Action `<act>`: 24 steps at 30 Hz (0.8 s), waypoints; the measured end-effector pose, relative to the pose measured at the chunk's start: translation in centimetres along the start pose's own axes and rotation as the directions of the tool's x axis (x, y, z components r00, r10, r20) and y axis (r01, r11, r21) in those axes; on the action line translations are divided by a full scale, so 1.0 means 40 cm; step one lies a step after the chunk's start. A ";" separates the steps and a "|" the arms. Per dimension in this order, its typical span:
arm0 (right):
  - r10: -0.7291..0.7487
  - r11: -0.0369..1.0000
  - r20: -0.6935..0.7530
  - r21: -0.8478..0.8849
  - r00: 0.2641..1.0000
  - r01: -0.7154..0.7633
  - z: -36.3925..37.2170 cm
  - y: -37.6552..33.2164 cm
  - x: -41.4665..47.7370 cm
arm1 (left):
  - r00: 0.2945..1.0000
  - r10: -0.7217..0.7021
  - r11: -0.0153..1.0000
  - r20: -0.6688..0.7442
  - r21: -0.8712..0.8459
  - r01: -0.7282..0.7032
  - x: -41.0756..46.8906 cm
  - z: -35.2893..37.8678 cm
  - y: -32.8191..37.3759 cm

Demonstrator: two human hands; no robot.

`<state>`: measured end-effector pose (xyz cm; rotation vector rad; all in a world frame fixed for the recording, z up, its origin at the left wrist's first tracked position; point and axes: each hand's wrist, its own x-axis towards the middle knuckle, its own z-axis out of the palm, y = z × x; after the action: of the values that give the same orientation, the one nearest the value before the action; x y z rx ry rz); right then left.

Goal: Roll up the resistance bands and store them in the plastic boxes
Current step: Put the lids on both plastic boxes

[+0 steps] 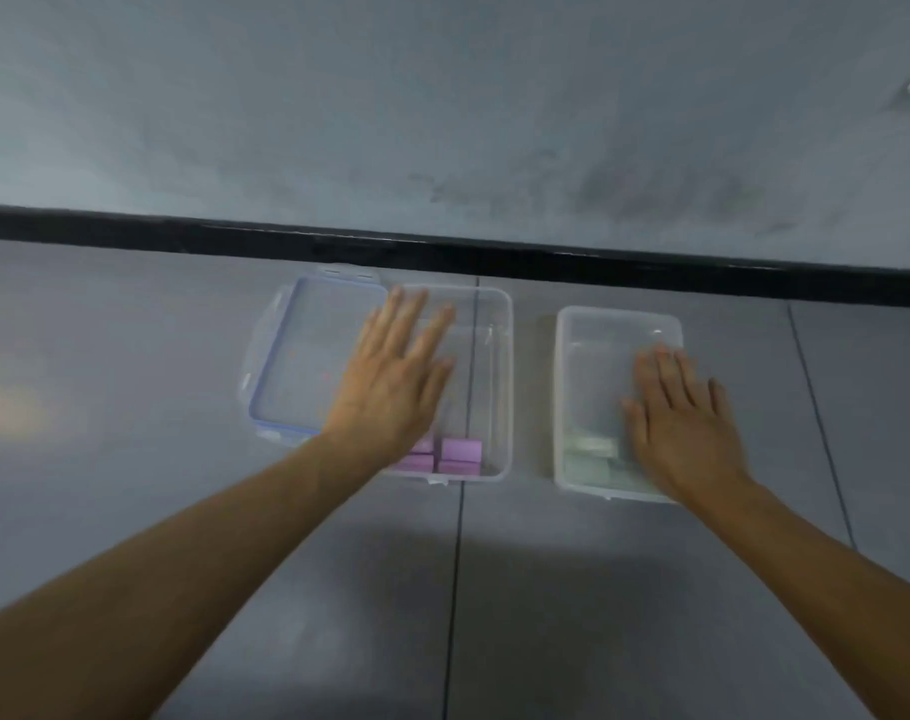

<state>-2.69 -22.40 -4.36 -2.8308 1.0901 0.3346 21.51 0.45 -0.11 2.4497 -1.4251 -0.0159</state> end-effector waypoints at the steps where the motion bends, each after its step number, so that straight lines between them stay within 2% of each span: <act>1: 0.000 1.000 0.000 -0.010 1.000 0.000 -0.007 0.000 0.001 | 0.995 -0.099 0.995 -0.022 0.008 0.099 -0.016 -0.015 -0.071; 4: -0.025 0.999 -0.038 -0.036 0.999 0.023 -0.028 -0.005 0.000 | 0.947 -0.322 0.946 -0.007 0.033 0.322 -0.082 -0.034 -0.238; 7: -0.084 0.996 -0.084 -0.043 0.993 0.081 -0.049 -0.046 -0.010 | 0.887 -0.410 0.910 0.213 0.028 0.414 -0.167 -0.003 -0.333; 9: -0.167 0.986 -0.101 -0.043 0.981 0.163 -0.062 -0.093 -0.018 | 0.882 -0.381 0.922 0.279 0.050 0.383 -0.227 0.027 -0.366; 13: -0.310 0.950 -0.115 -0.058 0.944 0.305 -0.087 -0.199 -0.040 | 0.922 -0.248 0.969 0.296 0.075 0.236 -0.283 0.079 -0.388; 18: -0.435 0.900 -0.131 -0.098 0.891 0.425 -0.123 -0.314 -0.030 | 0.957 -0.244 0.969 0.155 -0.003 0.248 -0.280 0.102 -0.372; 24: -0.510 0.860 -0.154 -0.106 0.846 0.499 -0.142 -0.407 -0.010 | 0.972 -0.227 0.972 -0.064 0.042 0.230 -0.294 0.061 -0.361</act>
<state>8.92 -10.99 1.35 -3.1026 0.3113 0.0701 27.39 16.46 -7.98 2.6190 -1.1254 0.0410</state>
